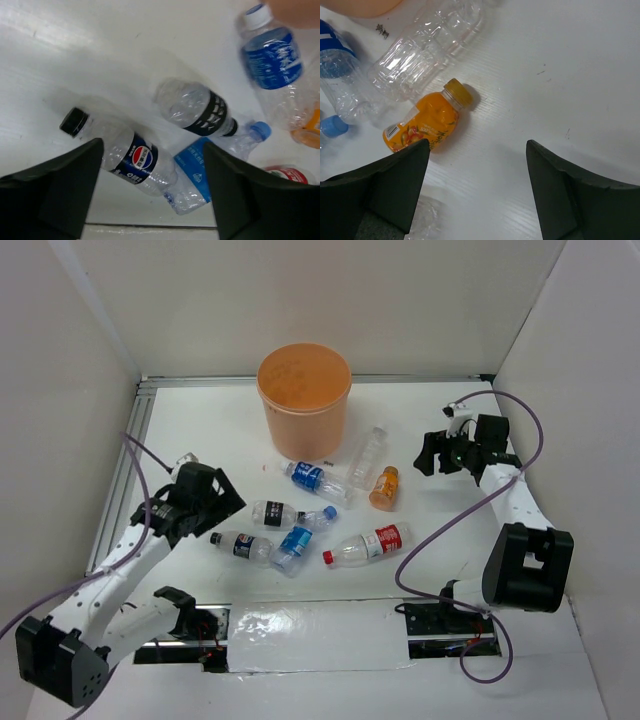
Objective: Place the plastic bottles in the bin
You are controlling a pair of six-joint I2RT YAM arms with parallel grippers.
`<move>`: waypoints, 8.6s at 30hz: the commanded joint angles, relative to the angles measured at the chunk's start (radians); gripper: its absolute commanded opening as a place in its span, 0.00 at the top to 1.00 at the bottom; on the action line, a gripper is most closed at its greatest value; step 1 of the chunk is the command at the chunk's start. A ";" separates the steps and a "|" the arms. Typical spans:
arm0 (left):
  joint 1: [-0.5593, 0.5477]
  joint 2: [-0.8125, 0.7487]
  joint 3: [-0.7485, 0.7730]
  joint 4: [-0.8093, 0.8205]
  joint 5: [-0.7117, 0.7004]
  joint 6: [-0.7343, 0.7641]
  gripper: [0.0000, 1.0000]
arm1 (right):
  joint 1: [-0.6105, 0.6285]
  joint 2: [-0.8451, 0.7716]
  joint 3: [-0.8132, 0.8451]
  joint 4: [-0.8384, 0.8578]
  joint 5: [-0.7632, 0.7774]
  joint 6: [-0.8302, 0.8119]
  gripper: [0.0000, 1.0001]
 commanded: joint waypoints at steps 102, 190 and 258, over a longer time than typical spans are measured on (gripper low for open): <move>-0.158 0.442 0.030 0.204 0.102 -0.469 0.00 | 0.533 0.643 1.229 0.193 -0.039 0.154 0.63; -0.572 0.413 -0.018 0.489 0.231 0.565 0.00 | 0.186 0.215 0.704 -0.199 -0.559 -0.823 0.70; -0.095 0.930 1.038 0.755 -0.042 0.494 0.01 | 0.574 -0.156 -0.114 -0.488 -0.203 -1.127 0.00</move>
